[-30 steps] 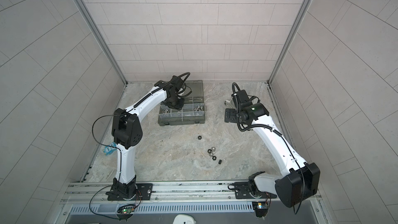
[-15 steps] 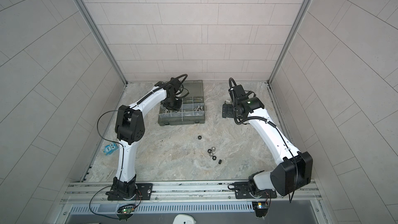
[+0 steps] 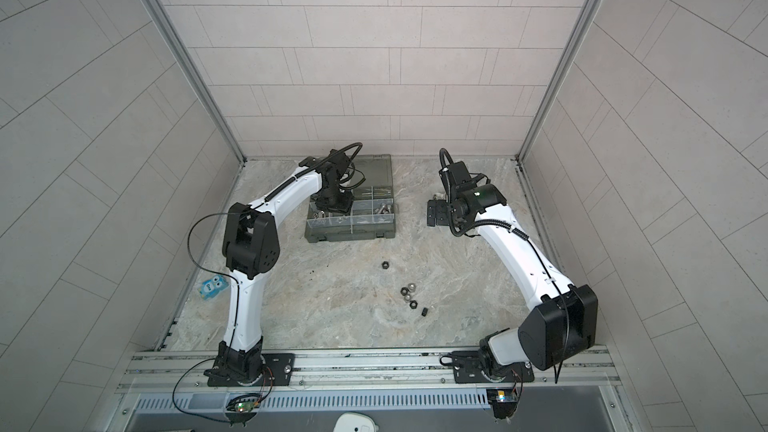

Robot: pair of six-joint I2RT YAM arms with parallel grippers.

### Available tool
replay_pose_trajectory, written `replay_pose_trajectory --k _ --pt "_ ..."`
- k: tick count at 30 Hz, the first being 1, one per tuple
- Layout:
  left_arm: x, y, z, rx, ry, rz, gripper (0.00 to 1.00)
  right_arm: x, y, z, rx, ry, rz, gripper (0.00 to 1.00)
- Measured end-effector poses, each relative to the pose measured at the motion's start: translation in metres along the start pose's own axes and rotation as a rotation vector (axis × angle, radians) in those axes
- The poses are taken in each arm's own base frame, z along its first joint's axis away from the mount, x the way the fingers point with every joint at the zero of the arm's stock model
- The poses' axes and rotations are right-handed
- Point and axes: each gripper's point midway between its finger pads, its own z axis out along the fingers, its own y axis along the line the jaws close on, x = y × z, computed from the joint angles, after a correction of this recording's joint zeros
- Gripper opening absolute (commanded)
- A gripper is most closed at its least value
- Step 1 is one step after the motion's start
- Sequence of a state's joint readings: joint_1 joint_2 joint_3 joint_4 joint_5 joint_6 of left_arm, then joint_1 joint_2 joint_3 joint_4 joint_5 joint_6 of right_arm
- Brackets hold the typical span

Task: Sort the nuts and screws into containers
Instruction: 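Open the left gripper to drop the nut into the nut compartment, then lower the left gripper onto a third silver nut while the right arm draws back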

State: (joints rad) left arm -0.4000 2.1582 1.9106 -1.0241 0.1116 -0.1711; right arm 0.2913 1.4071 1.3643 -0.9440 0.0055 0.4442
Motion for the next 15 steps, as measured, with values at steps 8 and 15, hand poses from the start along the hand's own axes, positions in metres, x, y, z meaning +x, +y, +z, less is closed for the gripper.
replay_pose_trajectory --k 8,15 --pt "0.046 -0.083 -0.033 0.116 0.002 0.158 0.67 0.03 -0.014 0.001 0.04 0.063 0.029 0.99" --pt "0.102 -0.142 -0.02 0.179 0.092 0.305 0.67 0.074 -0.04 -0.017 0.089 0.08 0.048 0.99"
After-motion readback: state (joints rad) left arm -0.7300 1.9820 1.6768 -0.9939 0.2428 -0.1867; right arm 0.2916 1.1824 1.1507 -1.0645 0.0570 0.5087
